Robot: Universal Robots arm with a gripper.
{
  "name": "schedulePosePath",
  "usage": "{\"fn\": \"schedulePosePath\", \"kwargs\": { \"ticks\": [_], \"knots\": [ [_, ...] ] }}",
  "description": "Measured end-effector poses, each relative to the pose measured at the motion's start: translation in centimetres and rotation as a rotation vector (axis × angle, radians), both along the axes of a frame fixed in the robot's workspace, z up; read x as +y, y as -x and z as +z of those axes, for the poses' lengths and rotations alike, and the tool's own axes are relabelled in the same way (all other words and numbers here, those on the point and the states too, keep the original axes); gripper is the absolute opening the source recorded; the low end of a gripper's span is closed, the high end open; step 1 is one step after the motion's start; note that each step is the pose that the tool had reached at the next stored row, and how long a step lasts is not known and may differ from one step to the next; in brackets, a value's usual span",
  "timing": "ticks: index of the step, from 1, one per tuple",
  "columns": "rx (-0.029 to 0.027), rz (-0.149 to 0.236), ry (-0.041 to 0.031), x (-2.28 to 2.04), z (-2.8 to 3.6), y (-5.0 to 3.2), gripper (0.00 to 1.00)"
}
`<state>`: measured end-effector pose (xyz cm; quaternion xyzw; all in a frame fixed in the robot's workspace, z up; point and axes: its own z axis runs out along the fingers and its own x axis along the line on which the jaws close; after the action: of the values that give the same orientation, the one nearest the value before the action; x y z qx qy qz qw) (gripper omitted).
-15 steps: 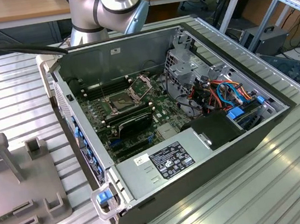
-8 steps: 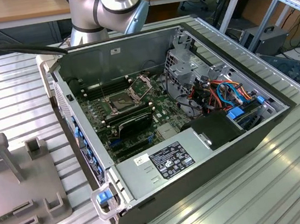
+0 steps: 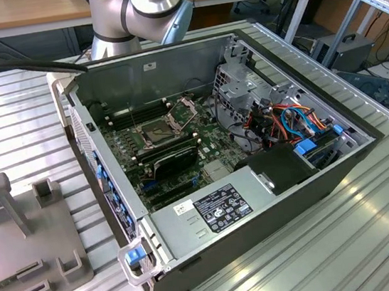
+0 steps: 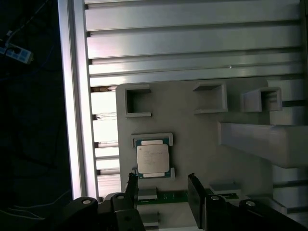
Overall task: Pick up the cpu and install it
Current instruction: 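Pick up the cpu and move it towards the insertion slot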
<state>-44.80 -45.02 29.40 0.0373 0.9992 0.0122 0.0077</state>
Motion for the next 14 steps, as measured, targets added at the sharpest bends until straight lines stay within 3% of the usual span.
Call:
{"fn": "schedulePosePath", "kwargs": {
  "ticks": [14],
  "knots": [
    [-0.0001,0.0,-0.0001,0.0,-0.19,0.0,0.54]
  ]
}}
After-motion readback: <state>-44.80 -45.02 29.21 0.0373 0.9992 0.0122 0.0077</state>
